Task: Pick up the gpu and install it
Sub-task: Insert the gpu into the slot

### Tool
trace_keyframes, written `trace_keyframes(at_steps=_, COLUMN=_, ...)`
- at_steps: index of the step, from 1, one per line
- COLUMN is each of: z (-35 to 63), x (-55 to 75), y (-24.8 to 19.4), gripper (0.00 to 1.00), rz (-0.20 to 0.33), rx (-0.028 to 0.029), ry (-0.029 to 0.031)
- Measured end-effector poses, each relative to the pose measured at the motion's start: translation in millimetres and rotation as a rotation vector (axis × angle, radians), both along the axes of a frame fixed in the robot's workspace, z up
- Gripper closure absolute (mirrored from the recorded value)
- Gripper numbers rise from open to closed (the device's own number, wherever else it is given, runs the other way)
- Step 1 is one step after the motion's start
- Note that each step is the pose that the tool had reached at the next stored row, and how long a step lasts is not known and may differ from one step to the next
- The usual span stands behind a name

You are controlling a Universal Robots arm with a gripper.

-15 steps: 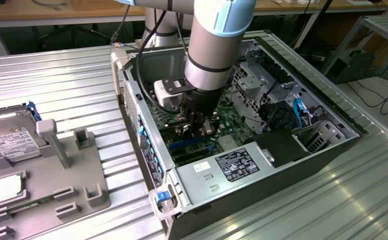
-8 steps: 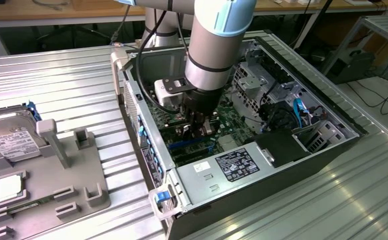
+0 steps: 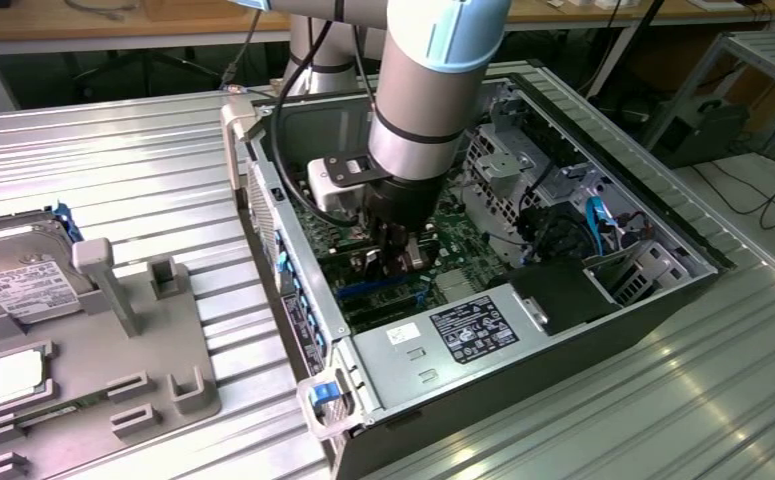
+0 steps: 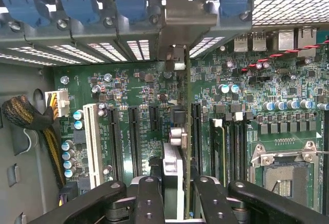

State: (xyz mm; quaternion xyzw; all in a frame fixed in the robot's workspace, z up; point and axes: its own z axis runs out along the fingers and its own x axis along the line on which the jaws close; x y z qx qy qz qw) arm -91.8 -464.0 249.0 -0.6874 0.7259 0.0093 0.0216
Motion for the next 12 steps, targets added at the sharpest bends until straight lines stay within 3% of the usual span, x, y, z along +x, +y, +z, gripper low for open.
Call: trace_keyframes(at_steps=12, z=-0.5, x=-0.4, y=1.2, gripper=0.72, rz=0.000, rx=-0.0002, ry=0.0000)
